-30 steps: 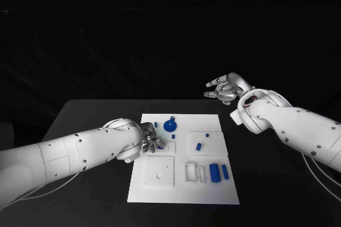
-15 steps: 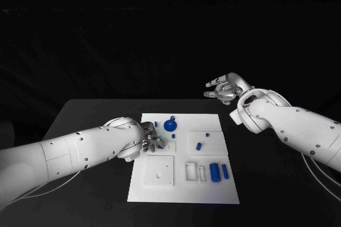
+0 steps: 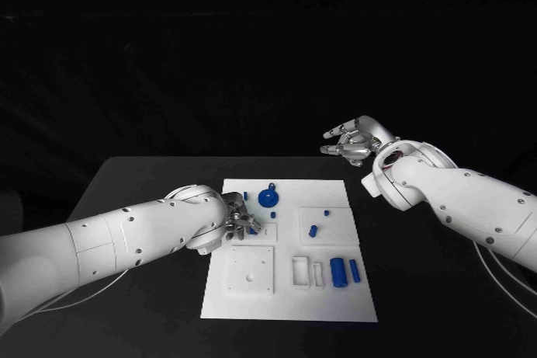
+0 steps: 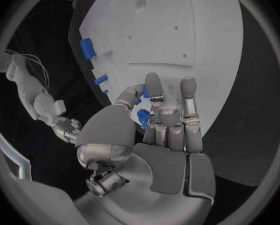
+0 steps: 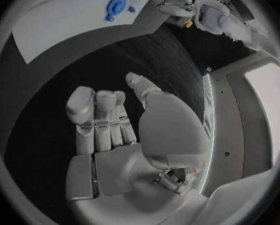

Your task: Assemble the parts on the task board

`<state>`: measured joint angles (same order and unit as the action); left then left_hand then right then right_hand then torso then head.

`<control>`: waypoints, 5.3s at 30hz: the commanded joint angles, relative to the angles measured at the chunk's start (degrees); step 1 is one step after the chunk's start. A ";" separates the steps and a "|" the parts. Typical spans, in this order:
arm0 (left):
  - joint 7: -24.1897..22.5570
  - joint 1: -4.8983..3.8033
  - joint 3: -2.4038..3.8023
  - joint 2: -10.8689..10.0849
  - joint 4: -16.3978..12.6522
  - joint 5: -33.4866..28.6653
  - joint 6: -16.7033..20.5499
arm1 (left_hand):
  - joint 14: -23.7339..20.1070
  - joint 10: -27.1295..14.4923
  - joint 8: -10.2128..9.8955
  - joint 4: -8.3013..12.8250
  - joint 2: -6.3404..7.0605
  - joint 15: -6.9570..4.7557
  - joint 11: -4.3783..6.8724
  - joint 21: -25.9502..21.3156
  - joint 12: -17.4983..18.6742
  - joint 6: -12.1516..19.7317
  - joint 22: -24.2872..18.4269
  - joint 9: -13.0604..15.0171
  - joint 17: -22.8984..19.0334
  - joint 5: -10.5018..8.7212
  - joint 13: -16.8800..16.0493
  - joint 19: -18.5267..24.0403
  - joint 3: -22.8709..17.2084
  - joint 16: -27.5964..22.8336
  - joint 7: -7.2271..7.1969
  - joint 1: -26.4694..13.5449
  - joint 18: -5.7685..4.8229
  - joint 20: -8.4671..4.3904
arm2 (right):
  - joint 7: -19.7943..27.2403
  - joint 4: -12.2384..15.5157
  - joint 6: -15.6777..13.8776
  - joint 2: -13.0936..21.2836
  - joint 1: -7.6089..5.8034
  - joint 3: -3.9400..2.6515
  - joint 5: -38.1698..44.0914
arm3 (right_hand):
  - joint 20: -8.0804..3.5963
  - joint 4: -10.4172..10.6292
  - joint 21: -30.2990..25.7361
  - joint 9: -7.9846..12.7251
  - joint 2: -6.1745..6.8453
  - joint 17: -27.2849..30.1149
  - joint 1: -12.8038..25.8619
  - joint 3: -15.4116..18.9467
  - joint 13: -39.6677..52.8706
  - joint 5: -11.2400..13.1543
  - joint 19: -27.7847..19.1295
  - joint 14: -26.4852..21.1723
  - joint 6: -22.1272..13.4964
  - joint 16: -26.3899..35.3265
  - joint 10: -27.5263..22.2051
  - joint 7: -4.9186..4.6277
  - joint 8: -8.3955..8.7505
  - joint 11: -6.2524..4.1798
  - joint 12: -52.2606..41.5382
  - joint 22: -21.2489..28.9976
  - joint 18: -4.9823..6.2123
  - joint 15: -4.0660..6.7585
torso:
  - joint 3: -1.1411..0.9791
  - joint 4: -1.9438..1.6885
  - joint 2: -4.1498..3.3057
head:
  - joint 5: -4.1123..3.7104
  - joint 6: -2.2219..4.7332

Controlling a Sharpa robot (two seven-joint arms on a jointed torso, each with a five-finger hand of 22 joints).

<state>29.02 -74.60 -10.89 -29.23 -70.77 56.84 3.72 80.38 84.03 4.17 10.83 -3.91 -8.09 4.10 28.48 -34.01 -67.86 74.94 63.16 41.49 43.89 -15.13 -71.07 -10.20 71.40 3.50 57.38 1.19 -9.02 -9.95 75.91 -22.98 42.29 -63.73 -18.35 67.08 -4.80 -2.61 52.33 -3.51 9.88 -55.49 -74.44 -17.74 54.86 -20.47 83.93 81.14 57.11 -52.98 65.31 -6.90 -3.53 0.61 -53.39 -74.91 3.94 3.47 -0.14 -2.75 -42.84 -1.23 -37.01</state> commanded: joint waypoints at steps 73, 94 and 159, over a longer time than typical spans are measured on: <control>-32.28 -1.84 2.57 -7.83 -3.06 -41.96 -12.38 | -3.94 2.27 -0.21 -6.36 -3.54 0.62 -0.08 -4.54 5.79 -2.04 1.03 5.11 -6.16 -19.31 -0.09 1.05 -0.03 -3.21 -4.74 8.01 -1.19 0.71 | 5.01 13.94 12.66 1.31 4.35 4.19 5.94 | -0.01 -2.93 -0.58 -0.12 -1.83 -0.12 -0.50 4.47 0.13 1.79 0.34 -0.45 2.02 0.36 -0.57 0.36 -0.03 -0.25 -0.28 -6.46 0.74 0.28 | 0.13 0.01 0.04 | -0.78 1.76; -32.01 -1.80 2.56 -7.64 -2.83 -39.13 -13.37 | -4.00 2.28 -0.23 -6.46 -3.57 0.64 -0.07 -4.65 5.95 -1.92 1.06 5.15 -6.36 -19.96 -0.40 0.99 0.06 -3.05 -4.71 8.31 -1.19 0.73 | 6.43 15.73 8.18 1.28 4.68 4.64 6.28 | -0.05 -2.04 -0.38 -0.13 -2.49 -0.32 -0.47 6.99 0.29 2.04 0.61 -0.19 1.91 0.07 -0.22 0.36 -0.03 -0.28 -0.69 -6.50 0.75 0.32 | 0.09 -0.01 0.02 | -0.61 1.90; -31.96 -1.80 2.54 -7.42 -3.27 -37.86 -15.84 | -5.54 1.55 -0.34 -8.11 -2.52 1.36 -0.43 -5.87 9.43 0.29 1.07 -1.56 -7.69 -24.42 0.05 2.05 3.64 -3.87 -3.96 12.95 -1.19 1.40 | 2.63 15.46 7.71 0.22 4.92 4.65 9.43 | -2.19 -1.65 1.79 -3.02 -5.45 -2.16 1.50 3.78 3.17 6.26 0.89 0.82 17.91 -0.50 2.33 5.86 -0.15 -3.37 -1.65 -6.88 -0.69 2.45 | 0.09 0.01 0.04 | -0.77 1.63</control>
<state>-2.06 -76.38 -8.42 -37.05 -73.36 18.71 -10.73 75.21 84.45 3.47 2.35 -5.24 -6.82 3.66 22.81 -24.94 -66.21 74.94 61.64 33.85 19.26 -15.18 -69.29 -6.33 67.84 1.41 68.67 0.43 -7.68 -6.04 91.22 -15.72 42.76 -58.90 -13.70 75.12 -6.56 -4.65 53.82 -5.51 4.46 -57.61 -73.22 -13.94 57.99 -14.05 84.03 81.77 72.13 -53.13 67.41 -3.72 -3.45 -2.48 -54.95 -74.92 3.93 5.74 -0.04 -2.76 -42.80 -1.98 -35.36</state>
